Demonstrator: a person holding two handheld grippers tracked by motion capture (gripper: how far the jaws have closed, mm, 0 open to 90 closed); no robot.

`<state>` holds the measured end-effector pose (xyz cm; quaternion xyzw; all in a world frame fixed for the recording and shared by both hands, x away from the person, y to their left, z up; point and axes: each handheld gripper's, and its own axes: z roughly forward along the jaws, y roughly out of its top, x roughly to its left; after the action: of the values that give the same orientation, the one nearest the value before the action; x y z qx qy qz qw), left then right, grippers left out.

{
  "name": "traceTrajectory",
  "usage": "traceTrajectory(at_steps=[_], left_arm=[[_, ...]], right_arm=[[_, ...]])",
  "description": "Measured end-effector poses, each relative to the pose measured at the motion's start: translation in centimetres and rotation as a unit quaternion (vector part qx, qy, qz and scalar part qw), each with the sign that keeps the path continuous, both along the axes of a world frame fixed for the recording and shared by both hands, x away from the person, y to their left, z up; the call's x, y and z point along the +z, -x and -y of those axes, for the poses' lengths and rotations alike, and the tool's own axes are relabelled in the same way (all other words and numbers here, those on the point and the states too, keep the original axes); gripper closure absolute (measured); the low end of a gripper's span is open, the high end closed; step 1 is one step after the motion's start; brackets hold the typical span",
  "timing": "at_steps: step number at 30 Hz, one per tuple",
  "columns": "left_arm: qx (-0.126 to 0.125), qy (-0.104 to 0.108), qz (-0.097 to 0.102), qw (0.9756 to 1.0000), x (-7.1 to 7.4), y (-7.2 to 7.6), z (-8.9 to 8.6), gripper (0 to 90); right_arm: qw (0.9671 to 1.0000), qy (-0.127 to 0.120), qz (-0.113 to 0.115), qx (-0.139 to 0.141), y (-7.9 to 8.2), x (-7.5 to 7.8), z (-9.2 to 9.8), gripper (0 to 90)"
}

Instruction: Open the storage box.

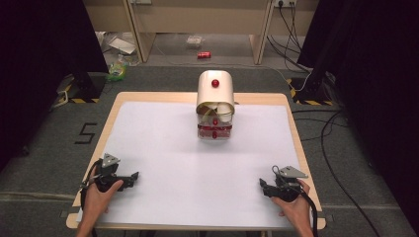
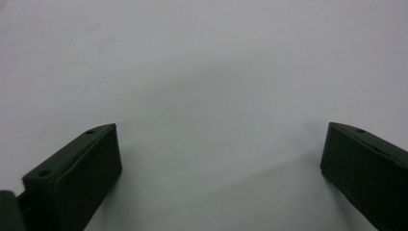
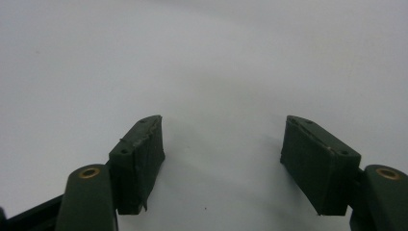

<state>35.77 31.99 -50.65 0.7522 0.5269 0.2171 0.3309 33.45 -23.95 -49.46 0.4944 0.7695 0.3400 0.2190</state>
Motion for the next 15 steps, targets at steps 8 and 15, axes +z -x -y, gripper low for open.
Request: traceTrajectory(at_steps=[8, 15], left_arm=[[0.000, 0.000, 0.000, 1.0000, 0.00, 0.00, 0.00, 0.0], [0.000, 0.001, 0.000, 1.0000, 0.00, 0.00, -0.02, 0.0]], right_arm=[[1.0000, -0.001, -0.001, -0.002, 0.03, 0.02, -0.04, 31.5], [0.9996, -0.006, 0.017, -0.023, 0.15, 0.14, -0.69, 30.0]])
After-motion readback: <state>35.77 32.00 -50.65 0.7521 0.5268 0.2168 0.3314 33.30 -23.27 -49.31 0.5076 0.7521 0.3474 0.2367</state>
